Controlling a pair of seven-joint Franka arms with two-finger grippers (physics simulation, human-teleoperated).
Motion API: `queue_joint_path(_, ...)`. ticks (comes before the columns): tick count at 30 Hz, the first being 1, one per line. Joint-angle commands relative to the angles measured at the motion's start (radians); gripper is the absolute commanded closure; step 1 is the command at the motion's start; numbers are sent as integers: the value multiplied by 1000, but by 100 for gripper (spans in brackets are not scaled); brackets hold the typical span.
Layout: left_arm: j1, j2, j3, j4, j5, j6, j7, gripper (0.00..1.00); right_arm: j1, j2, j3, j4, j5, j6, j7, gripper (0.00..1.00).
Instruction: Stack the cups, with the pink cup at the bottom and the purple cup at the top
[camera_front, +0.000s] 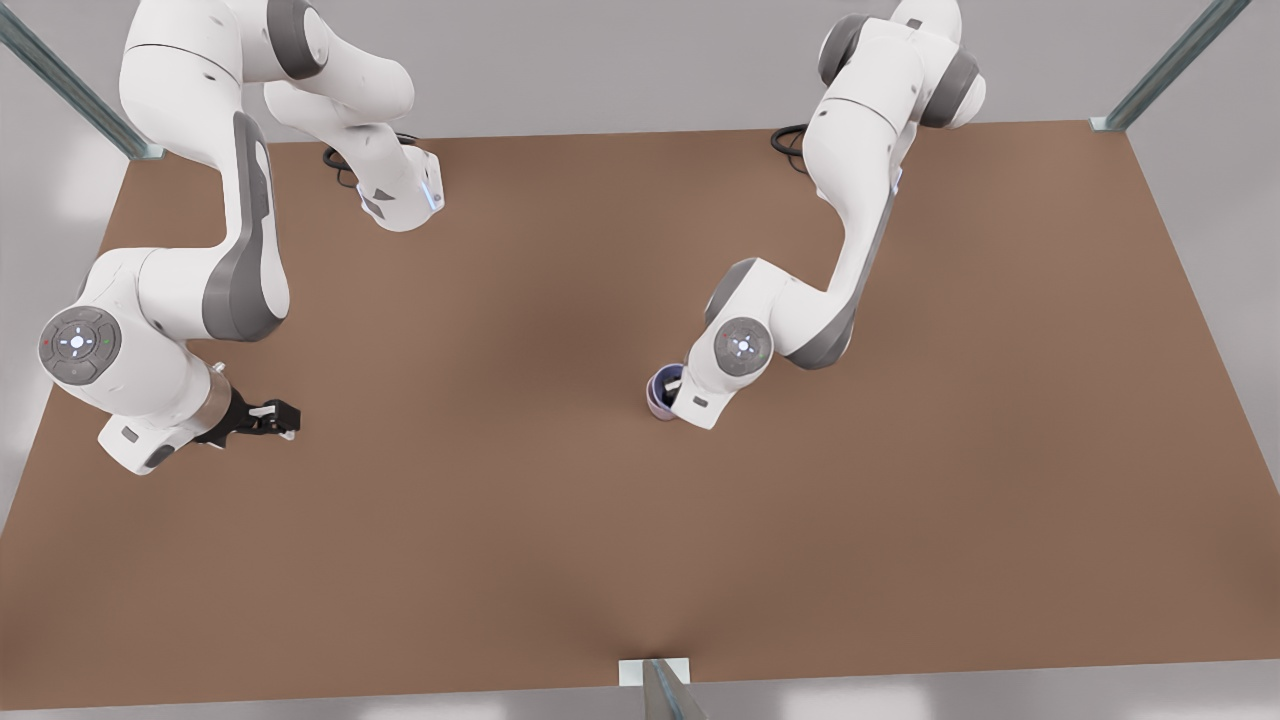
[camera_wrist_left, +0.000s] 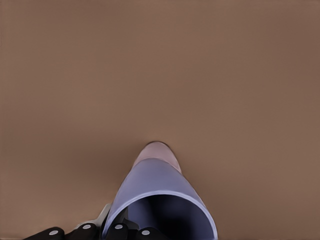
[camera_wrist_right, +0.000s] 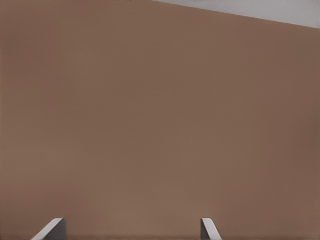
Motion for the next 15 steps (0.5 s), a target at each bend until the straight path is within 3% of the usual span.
queue_joint_path(1, -1, -16, -14, -31, -6, 16, -176, 79, 0, -1, 0, 0, 1, 0, -28, 0)
queue_joint_path(15, -1, -16, -29, -62, -13, 50, -175, 79, 0, -1, 0, 0, 1, 0, -26, 0)
